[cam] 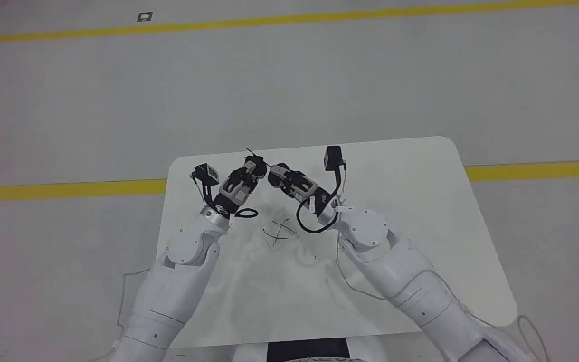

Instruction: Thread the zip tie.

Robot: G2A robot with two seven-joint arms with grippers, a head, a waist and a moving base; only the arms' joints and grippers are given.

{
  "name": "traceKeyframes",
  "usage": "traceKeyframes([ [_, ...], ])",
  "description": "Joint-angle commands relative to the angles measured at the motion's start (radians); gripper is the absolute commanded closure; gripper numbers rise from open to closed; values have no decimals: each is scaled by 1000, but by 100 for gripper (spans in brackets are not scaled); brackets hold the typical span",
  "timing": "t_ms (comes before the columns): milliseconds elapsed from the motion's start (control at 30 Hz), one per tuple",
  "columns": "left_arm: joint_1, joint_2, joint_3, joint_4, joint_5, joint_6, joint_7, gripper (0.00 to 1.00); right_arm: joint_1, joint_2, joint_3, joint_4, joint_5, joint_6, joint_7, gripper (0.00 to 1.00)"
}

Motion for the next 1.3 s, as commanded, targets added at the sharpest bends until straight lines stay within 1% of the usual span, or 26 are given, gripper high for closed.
traceKeyframes([
  [0, 0, 0, 0, 0, 0, 0, 0, 100, -1, -1, 1, 0, -5, 1, 0, 100],
  [200, 0, 0, 0, 0, 0, 0, 0, 100, -9, -4, 9, -10, -10, 1, 2, 100],
  [267, 0, 0, 0, 0, 0, 0, 0, 59, -11, -5, 13, -11, -13, 0, 7, 100],
  [300, 0, 0, 0, 0, 0, 0, 0, 8, -12, -5, 15, -11, -14, -1, 8, 100],
  [333, 0, 0, 0, 0, 0, 0, 0, 0, -13, -5, 19, -10, -16, -1, 10, 100],
  [533, 0, 0, 0, 0, 0, 0, 0, 0, -25, -1, 49, -20, -24, 0, 28, 100],
  [667, 0, 0, 0, 0, 0, 0, 0, 0, -41, 7, 82, -43, -3, 0, 91, 100],
  [733, 0, 0, 0, 0, 0, 0, 0, 0, -51, 12, 100, -57, -6, -16, 111, 100],
  [1067, 0, 0, 0, 0, 0, 0, 0, 0, -51, 12, 100, -57, -6, -16, 111, 100],
  [1100, -2, 1, -1, -3, 11, 0, -10, 0, -54, 13, 101, -60, -9, -15, 114, 100],
  [1133, -5, 6, -14, 4, 26, -1, -42, 0, -58, 15, 109, -64, -1, -12, 131, 100],
  [1200, -9, 16, -40, 11, 20, 10, -138, 0, -62, 19, 127, -68, 20, -7, 175, 100],
  [1233, -12, 25, -65, 23, 15, 35, -219, 0, -64, 22, 140, -69, 44, -5, 217, 100],
  [1267, -17, 33, -88, 27, 13, 48, -283, 0, -64, 25, 151, -65, 55, -5, 244, 100],
])
